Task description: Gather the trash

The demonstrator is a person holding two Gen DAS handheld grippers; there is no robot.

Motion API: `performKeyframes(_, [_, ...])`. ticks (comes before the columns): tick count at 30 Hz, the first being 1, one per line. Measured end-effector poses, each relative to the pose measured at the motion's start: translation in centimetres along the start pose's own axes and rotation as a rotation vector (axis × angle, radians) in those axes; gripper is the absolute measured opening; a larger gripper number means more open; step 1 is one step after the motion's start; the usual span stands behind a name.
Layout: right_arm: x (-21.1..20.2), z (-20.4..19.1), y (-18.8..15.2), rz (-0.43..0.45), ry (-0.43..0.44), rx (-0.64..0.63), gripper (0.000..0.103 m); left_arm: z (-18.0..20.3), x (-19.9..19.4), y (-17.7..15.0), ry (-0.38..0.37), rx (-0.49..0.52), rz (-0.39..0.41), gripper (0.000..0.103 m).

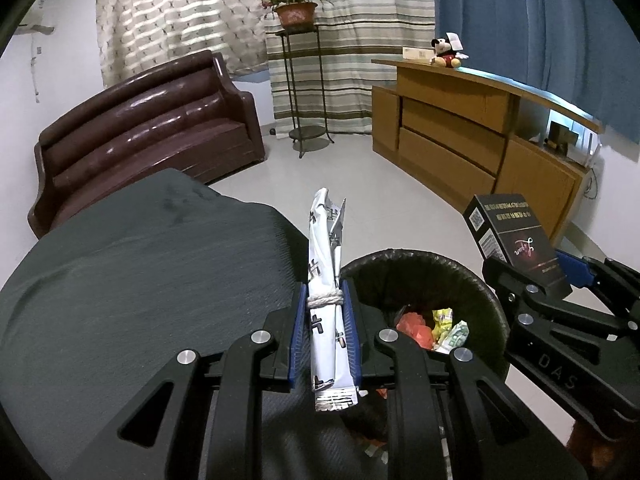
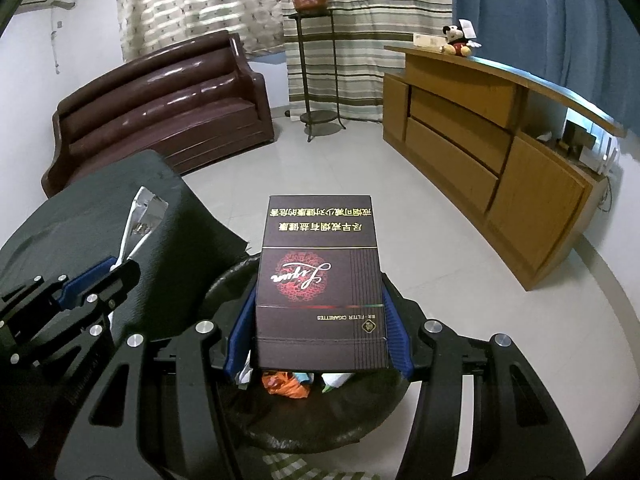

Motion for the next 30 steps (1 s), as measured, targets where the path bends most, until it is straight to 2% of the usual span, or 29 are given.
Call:
performKeyframes(3, [0.8,0.3,-0.1,-0.007,0.009,0.018,0.056,0.3,0.6,0.1,-0.009,0.0,-0.016,0.02])
performKeyframes(4, [1.0,0.5,-0.1,-0.013,0.014,0.027,0.059,0.4,0.7,0.1,-0.009,-0.001,-0.02,0.021])
performKeyframes(6, [1.3,0.7,-0.1,-0.015,0.013,0.043,0.063,0.5,0.8,0.1,-0.007,0.0,-0.025,0.028])
performKeyframes(8, [1.4,0.9,-0.2,-0.017,0.009,0.05,0.063,0.4,0.8,0.2,-0.005,-0.003,-0.025,0.04])
performKeyframes(13, [1.5,1.0,-0.3,-0.023,0.005,0.058,0.063,0.4,0.7,0.1,-0.001,-0.004,-0.024,0.051])
performKeyframes(18, [1.3,0.7,-0.3,-0.023,0.0,0.058,0.063,0.4,0.7,0.1,0.0,-0.009,-0.022,0.057])
performKeyframes(23, [1.1,1.0,-0.3,-0.023,-0.006,0.059,0.067,0.0,0.4,0.2,0.007,-0.024,-0.009,0.067])
performKeyframes(30, [-0.1,0.8,-1.0,-0.018,-0.012,0.057,0.071,-0.8,-0.8,-0.1,0.013,-0.022,0.004,0.072])
Point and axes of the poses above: each gripper's, at about its wrist camera, not at the fingertips, and x roughly the way its jaws point, z to its right, y to its top, the point moved 6 cm from there along x, roughly the way its jaws point, and after that the axes turned 3 degrees about -x, right-handed, at the moved point
